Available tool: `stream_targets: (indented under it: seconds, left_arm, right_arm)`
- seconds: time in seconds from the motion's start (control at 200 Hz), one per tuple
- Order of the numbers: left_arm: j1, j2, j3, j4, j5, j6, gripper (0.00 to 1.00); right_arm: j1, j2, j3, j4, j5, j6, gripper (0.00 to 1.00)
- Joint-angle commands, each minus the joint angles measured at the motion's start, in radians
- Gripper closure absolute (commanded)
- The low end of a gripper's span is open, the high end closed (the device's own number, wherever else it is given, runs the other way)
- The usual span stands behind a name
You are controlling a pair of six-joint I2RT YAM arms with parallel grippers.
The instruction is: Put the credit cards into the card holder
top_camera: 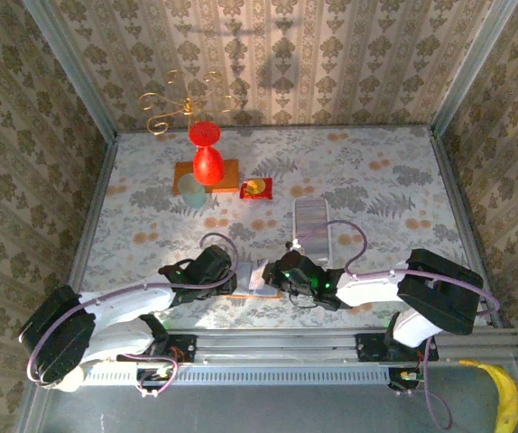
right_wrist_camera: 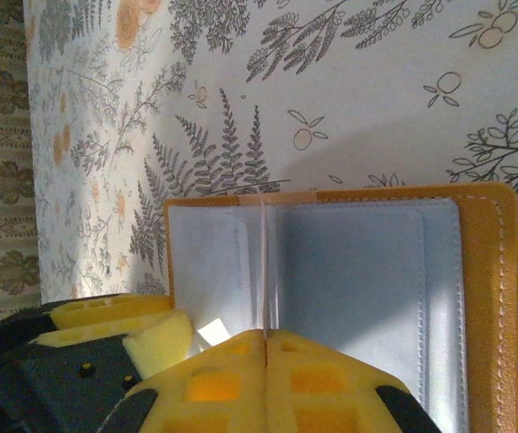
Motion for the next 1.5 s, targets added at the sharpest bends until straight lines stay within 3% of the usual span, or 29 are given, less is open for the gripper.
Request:
stream_targets:
  seconds: [0.0, 0.205, 0.58, 1.495]
  left_arm:
    - [-0.013, 0.024, -0.024, -0.037, 0.007, -0.014, 0.7]
    - [-0.014, 0.028, -0.018, -0.038, 0.009, -0.013, 0.7]
    - [-0.016, 0.03, -0.023, -0.039, 0.007, -0.014, 0.7]
    - [-0.019, 0.026, -0.032, -0.036, 0.003, -0.022, 0.71]
  right_arm:
    - [-0.011, -0.005, -0.022, 0.1, 0.053, -0.014, 1.0]
    - [-0.024, 0.052, -0.039, 0.232, 0.044, 0.0, 1.0]
    - [-0.045, 0.017, -0.05, 0.158, 0.073, -0.054, 1.0]
    - [-0.04, 0.109, -0.047, 0.271, -0.018, 0.001, 1.0]
